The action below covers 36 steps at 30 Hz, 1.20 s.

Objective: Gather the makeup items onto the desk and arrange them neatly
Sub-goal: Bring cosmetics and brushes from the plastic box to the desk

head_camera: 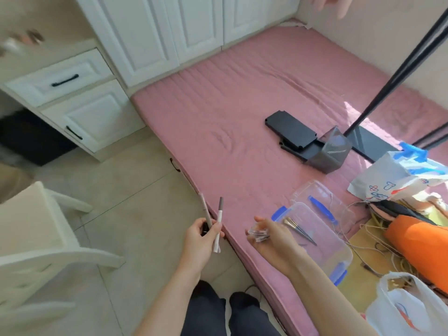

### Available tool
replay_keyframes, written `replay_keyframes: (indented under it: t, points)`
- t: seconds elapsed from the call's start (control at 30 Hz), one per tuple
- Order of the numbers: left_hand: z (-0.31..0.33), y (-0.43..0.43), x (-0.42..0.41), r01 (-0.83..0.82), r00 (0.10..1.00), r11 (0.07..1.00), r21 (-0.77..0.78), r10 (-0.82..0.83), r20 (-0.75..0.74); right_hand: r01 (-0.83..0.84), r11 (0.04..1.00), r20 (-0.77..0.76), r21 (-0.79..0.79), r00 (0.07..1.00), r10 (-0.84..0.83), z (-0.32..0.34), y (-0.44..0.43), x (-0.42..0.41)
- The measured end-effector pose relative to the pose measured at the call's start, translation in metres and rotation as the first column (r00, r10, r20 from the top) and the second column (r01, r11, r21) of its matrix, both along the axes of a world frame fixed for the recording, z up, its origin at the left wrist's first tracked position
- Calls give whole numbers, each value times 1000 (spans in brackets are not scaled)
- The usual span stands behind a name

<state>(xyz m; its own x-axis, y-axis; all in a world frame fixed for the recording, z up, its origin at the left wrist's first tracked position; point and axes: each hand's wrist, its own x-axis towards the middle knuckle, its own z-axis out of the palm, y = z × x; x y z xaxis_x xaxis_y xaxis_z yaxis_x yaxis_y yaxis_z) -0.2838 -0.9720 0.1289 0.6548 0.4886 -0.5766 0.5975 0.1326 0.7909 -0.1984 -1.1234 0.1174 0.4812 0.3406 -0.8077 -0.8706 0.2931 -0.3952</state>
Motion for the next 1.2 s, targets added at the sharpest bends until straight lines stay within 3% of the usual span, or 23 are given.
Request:
replay_keyframes:
  t: [0.33,0.5,0.73,0.83,0.97,1.07,1.2]
  points:
    - [22,138,-46,-211,977,977,-37,212,24,-108,993,7,47,994,108,12,157,-13]
    - [24,204,-66,-309,951,949,-60,310,16,-371,920,138,128,925,354,26,235,-21]
    - [25,277,-80,-414,908,894,-169,419,-10,-417,887,100,199,909,404,39,323,-25]
    - [24,301,-75,-452,889,874,-178,458,-10,-464,863,112,200,886,451,42,353,-15]
    - [29,331,-57,-499,848,813,-301,530,24,-520,824,127,225,854,504,40,390,7]
    - [31,355,-33,-499,851,823,-272,524,24,-507,821,95,262,860,501,35,420,33]
    - [36,393,9,-540,825,806,-242,564,38,-575,773,160,268,818,553,38,465,74]
